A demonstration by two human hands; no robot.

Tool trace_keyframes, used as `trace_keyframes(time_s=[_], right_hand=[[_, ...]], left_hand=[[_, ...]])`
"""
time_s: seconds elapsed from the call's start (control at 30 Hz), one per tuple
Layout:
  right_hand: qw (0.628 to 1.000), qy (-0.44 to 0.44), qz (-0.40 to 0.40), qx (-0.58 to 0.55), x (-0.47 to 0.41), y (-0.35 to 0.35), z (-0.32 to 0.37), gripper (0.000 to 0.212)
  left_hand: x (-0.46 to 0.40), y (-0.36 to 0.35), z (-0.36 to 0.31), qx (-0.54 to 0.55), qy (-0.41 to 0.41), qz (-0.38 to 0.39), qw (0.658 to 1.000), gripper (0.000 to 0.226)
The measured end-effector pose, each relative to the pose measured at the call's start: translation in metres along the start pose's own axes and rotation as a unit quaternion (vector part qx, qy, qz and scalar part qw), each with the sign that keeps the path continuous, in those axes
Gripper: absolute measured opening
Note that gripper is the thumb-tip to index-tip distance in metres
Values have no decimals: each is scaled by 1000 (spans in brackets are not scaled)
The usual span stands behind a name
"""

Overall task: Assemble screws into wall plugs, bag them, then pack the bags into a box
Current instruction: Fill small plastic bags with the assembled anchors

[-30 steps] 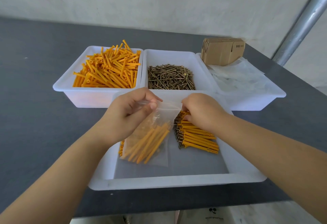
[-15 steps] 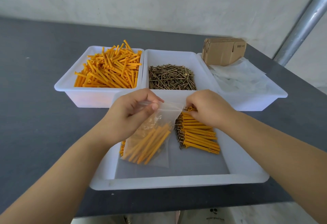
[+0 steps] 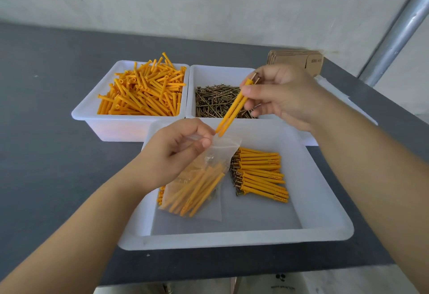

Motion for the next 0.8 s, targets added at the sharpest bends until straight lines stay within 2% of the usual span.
trace_keyframes(time_s=[0.17, 0.23, 0.37, 0.43, 0.53, 0.7, 0.73, 0.8], right_hand=[[983, -98, 153, 17, -2, -54, -32, 15], [976, -109, 178, 64, -1, -62, -38, 20], [988, -64, 65, 120, -11, -30, -28, 11], [976, -38, 6, 212, -12, -8, -28, 10], [911, -19, 16, 413, -6, -2, -45, 12], [780, -27, 75, 620, 7, -12, -93, 26], [764, -22, 75, 641, 8, -13, -99, 29], [753, -17, 75, 653, 7, -15, -108, 34]], left_hand=[[1, 3, -4, 20, -25, -7, 999, 15], [2, 4, -3, 19, -25, -12, 999, 16], [2, 7, 0, 10, -17, -25, 999, 12], [2, 8, 1, 8, -16, -27, 999, 11], [1, 8, 4, 1, -16, -28, 999, 13], [1, 8, 2, -8, -18, -28, 999, 14], [1, 8, 2, -10, -19, -27, 999, 15], [1, 8, 1, -11, -19, -28, 999, 16]])
Point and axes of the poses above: each hand's wrist, its own x-axis away from the middle knuckle, its own y-axis out of the back of the hand, z = x × y, the point moved 9 cm from there along -x, towards the middle knuckle, and after that the axes turned 3 degrees about -y, right-handed, at the moved point
